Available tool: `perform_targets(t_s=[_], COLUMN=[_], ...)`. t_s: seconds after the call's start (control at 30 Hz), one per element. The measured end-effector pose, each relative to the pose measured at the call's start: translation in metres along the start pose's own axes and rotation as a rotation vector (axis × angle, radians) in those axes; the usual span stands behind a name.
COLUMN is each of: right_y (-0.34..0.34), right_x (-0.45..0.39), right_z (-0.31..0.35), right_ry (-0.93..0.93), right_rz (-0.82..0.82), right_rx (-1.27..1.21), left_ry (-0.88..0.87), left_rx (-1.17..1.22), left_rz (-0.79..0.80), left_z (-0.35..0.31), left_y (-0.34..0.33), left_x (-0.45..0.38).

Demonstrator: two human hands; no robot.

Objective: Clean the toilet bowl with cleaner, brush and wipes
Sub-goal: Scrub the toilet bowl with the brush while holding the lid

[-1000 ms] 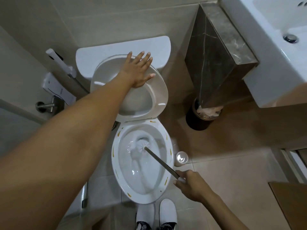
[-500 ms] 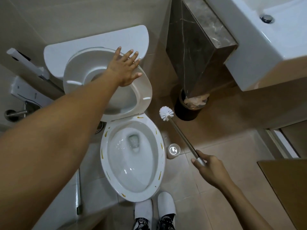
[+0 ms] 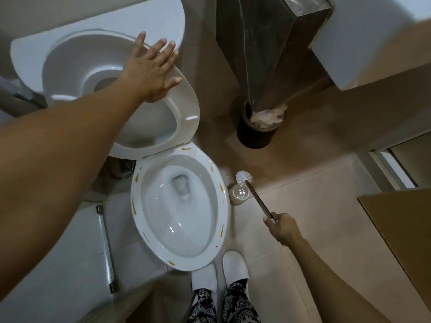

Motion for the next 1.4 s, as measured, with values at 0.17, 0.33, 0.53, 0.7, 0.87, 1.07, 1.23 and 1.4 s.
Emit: perform_targets(t_s=[0.17, 0.33, 0.53, 0.7, 0.87, 1.07, 1.23, 1.4], right_y=[-0.016, -0.024, -0.029, -0.027, -0.017, -0.015, -0.015, -0.016], right_x=[-0.016, -0.025, -0.037, -0.051, -0.056, -0.057, -0.056, -0.056], right_z=[-0.009, -0.010, -0.007, 0.010, 0.046, 0.079, 0.090, 0.094], right_ry=[-0.080, -0.127, -0.134, -0.074, 0.013, 0.109, 0.213, 0.293], right_rz=[0.054, 0.068, 0.083, -0.009, -0.241, -0.319, -0.335, -0.316], right_rx=[0.028, 0.021, 0.053, 0.098, -0.012, -0.125, -0.005, 0.198], left_ry=[-0.003, -0.005, 0.001, 0.009, 0.019, 0.016, 0.022, 0.033], left_rx=[-0.004, -0.007, 0.007, 0.017, 0.038, 0.023, 0.027, 0.032], left_rz=[-0.025, -0.036, -0.037, -0.025, -0.022, -0.028, -0.013, -0.004], left_z=[0.000, 0.000, 0.000, 0.000, -0.001, -0.001, 0.000, -0.001], left_y=[-0.002, -0.004, -0.006, -0.006, -0.006, -0.008, -0.007, -0.006], left_x=[-0.001, -0.001, -0.002, -0.003, -0.003, -0.002, -0.003, -0.003])
Point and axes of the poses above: each hand's wrist, its own x-axis away from the middle knuckle, its own y-axis out of the back of the hand, z = x × y, the point moved 2 cm from there along -x, towards the middle knuckle, and after that the axes turned 7 degrees about -y, right-handed, at the moved point
